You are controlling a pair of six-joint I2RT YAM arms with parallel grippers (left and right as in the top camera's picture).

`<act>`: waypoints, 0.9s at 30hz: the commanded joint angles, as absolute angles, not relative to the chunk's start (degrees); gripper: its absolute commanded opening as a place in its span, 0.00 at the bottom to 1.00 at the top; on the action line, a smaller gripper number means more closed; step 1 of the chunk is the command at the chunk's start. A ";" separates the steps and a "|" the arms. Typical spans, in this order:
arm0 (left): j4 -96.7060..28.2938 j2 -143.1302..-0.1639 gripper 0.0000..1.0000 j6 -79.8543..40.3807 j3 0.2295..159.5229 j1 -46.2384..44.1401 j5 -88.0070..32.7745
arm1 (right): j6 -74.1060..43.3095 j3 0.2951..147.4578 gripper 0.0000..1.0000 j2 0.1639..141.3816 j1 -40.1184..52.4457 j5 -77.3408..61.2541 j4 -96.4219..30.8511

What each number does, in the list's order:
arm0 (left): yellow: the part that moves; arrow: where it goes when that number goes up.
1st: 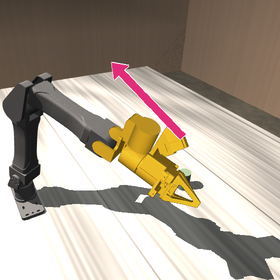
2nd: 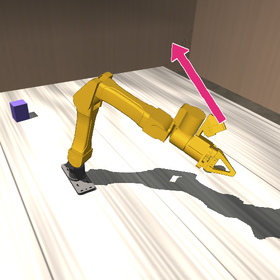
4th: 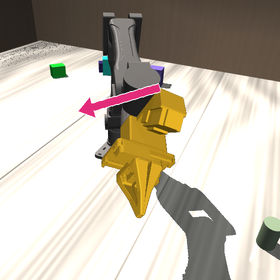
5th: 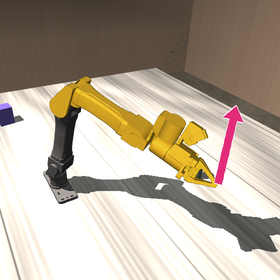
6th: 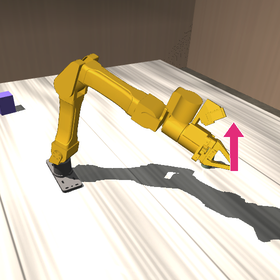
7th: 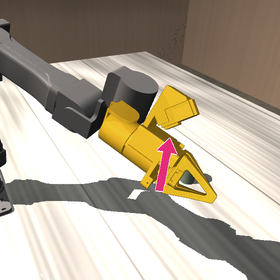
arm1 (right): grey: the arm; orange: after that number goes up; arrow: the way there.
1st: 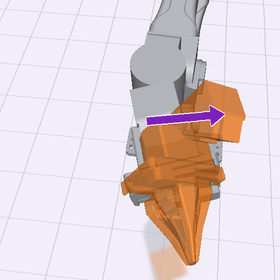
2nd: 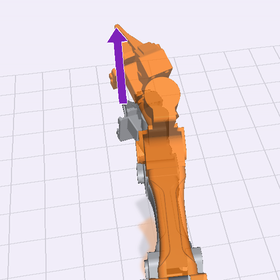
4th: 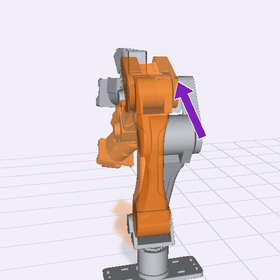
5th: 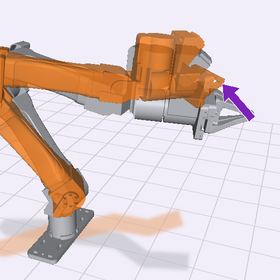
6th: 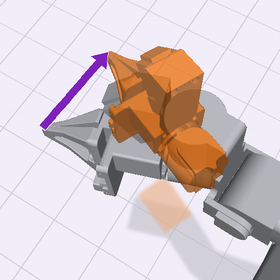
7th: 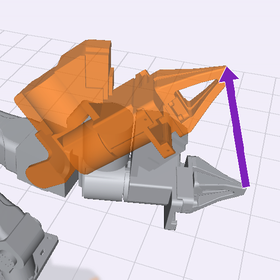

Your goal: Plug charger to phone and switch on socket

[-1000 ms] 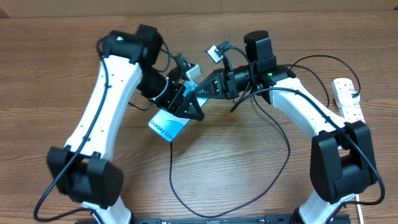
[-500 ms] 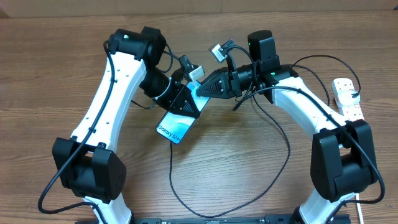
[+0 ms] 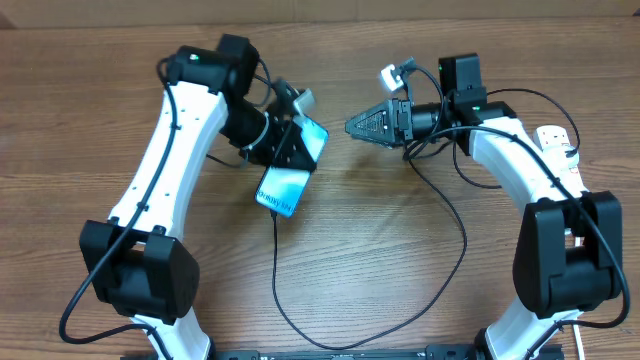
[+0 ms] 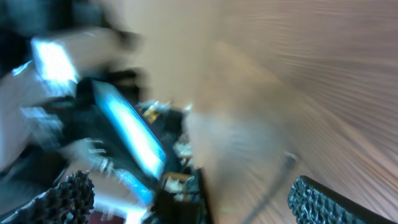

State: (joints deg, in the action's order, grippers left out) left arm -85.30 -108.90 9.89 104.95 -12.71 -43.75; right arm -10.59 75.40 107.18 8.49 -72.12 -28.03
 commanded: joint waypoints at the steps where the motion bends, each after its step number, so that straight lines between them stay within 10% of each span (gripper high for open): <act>1: -79.33 -108.92 0.04 -2.50 105.82 -10.09 -59.02 | -10.37 75.70 1.00 106.72 8.34 -52.10 -33.71; 11: -58.39 -109.01 0.04 -36.03 105.80 -9.28 -70.24 | -10.37 75.59 0.85 106.74 9.10 -47.27 -45.91; 15: -56.01 -109.03 0.04 -40.53 105.82 -8.23 -66.13 | -11.81 75.59 0.68 106.74 12.71 -41.47 -47.37; 27: -54.78 -109.08 0.04 -39.03 105.80 2.35 -60.42 | -31.59 75.59 0.68 106.74 36.71 -8.03 -46.39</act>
State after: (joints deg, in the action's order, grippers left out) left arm -54.24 -108.99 -40.14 104.95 -0.86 -60.38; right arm -23.05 75.40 107.22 31.70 -21.78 -47.18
